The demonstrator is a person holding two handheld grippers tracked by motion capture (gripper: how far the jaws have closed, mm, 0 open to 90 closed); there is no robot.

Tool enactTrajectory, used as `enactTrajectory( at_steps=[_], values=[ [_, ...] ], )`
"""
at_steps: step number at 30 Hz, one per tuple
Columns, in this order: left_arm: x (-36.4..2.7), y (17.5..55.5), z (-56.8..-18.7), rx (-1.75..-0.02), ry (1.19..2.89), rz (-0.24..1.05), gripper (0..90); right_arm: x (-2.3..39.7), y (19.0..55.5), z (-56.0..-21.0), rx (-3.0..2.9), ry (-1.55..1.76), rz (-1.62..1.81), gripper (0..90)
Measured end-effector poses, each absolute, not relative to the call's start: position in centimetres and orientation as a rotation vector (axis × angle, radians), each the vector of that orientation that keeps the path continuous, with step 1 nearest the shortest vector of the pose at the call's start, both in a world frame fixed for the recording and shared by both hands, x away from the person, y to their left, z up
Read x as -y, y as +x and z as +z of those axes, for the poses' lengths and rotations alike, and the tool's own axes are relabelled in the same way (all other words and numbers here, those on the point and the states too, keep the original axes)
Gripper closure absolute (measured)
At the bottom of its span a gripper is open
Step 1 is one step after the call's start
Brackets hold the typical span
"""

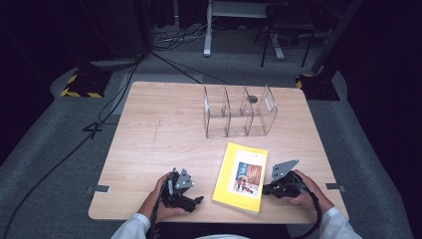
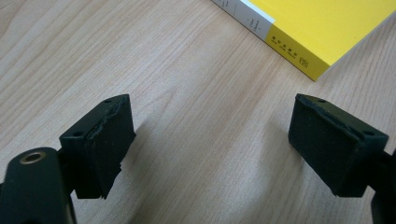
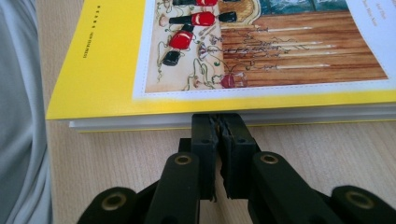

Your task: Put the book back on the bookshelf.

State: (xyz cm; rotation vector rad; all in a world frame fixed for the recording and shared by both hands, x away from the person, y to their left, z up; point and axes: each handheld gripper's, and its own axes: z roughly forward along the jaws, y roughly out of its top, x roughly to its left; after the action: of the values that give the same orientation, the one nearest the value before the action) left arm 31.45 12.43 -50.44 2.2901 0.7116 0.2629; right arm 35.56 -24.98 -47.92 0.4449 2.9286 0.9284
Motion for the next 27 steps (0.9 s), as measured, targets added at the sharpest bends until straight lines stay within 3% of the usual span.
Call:
enactTrajectory(
  at_steps=[27],
  values=[
    [-10.4, 30.5, -50.3, -0.670, 2.315, 0.244, 15.5, 23.0, 33.2, -45.7, -2.846, 0.367, 1.246, 80.7]
  ],
)
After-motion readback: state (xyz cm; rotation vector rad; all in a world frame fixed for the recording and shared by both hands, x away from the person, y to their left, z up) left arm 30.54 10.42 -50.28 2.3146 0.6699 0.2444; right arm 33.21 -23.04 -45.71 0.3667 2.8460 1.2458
